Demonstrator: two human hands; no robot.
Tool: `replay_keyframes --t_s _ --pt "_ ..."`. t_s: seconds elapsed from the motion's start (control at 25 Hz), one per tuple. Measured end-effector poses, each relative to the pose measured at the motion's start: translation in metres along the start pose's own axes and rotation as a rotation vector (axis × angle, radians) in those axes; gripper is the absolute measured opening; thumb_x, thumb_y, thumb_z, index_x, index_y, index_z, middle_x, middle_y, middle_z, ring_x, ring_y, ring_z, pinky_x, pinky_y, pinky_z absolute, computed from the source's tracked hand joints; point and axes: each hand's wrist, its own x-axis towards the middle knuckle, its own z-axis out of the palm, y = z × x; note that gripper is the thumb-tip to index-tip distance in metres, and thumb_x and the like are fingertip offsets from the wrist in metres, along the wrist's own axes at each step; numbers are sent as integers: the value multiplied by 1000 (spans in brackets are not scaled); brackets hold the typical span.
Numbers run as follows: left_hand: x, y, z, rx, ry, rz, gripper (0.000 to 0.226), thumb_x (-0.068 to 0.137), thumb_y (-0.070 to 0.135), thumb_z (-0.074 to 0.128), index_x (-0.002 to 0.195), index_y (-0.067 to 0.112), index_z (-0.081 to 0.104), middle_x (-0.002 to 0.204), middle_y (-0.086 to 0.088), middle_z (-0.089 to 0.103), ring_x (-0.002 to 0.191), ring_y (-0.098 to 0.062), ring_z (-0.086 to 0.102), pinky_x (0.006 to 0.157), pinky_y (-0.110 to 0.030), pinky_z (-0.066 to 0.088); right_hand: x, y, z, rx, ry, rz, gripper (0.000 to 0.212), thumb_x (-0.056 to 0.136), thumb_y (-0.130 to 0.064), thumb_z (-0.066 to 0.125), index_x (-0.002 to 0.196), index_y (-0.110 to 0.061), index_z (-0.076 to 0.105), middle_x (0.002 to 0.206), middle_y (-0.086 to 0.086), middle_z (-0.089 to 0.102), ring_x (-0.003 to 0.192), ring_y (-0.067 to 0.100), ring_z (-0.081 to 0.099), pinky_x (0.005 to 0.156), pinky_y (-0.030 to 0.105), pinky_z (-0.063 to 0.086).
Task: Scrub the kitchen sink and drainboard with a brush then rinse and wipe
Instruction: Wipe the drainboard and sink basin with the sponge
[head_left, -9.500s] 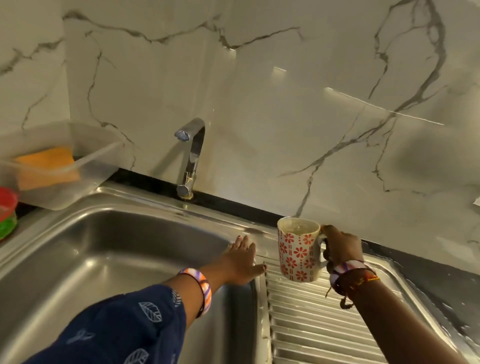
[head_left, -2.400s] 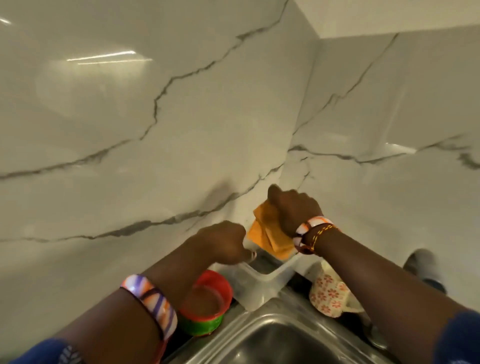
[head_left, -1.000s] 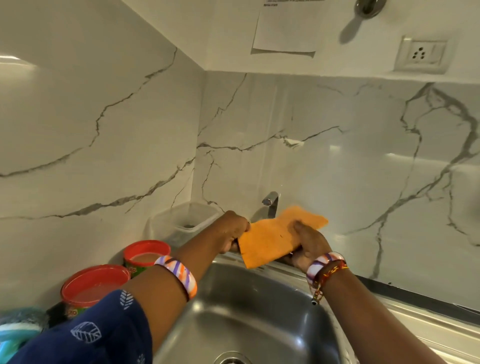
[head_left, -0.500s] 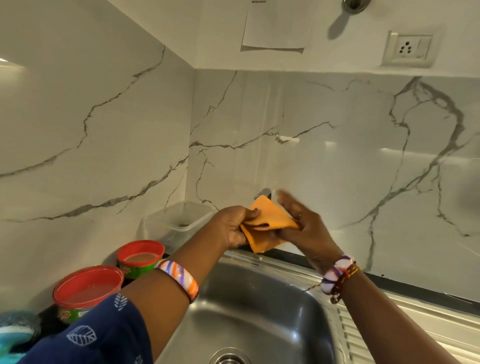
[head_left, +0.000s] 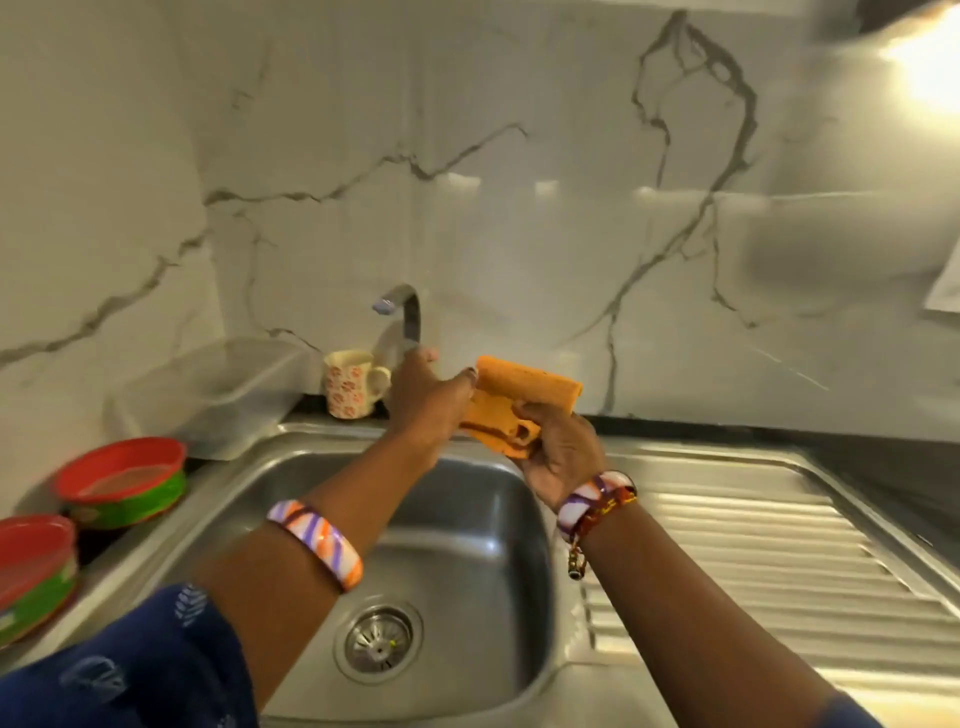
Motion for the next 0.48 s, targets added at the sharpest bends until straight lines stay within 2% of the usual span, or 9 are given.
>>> replay_keyframes --t_s 0.12,0.2,0.28,0.32,0.36,0.4,0.48 --pt "-13 -5 27 14 -213 113 51 90 43 53 133 15 46 138 -8 48 126 -24 46 107 -42 36 -10 -7 -42 -109 81 -99 23 89 9 46 87 -6 63 87 16 66 81 31 65 80 41 54" --pt "-22 -1 54 10 -319 238 41 96 38 43 130 17 52 133 -10 54 122 -24 50 105 -37 39 -21 -12 -57 -259 86 -174 26 88 9 46 84 -9 63 89 16 66 90 35 64 85 44 52" --pt "-33 4 80 90 -348 361 32 98 32 40 106 17 66 109 -9 67 99 -23 61 84 -27 45 -32 -15 -73 -372 53 -199 19 86 4 53 85 -12 63 91 15 66 97 38 64 86 45 52" --pt "-39 7 91 116 -377 374 34 99 31 40 88 15 68 90 -8 69 82 -20 60 70 -25 43 -38 -19 -81 -382 20 -189 9 85 -5 60 88 -13 63 94 14 67 98 36 64 86 43 53" --pt "-43 8 105 112 -413 347 40 98 31 41 70 13 63 73 -6 64 68 -17 56 60 -25 39 -43 -27 -92 -366 -31 -160 14 81 -20 65 93 -13 62 97 13 67 97 33 65 84 42 54" --pt "-47 10 118 95 -439 286 45 97 31 43 58 13 54 61 -4 56 59 -16 49 55 -25 35 -44 -34 -107 -361 -55 -143 36 74 -38 67 100 -13 62 102 13 67 96 30 66 82 41 55" --pt "-59 17 146 1 -569 39 42 95 28 48 55 14 48 60 -7 52 60 -20 49 59 -27 37 -46 -46 -139 -287 50 -71 78 61 -67 64 119 -14 57 115 14 65 101 30 64 80 44 56"
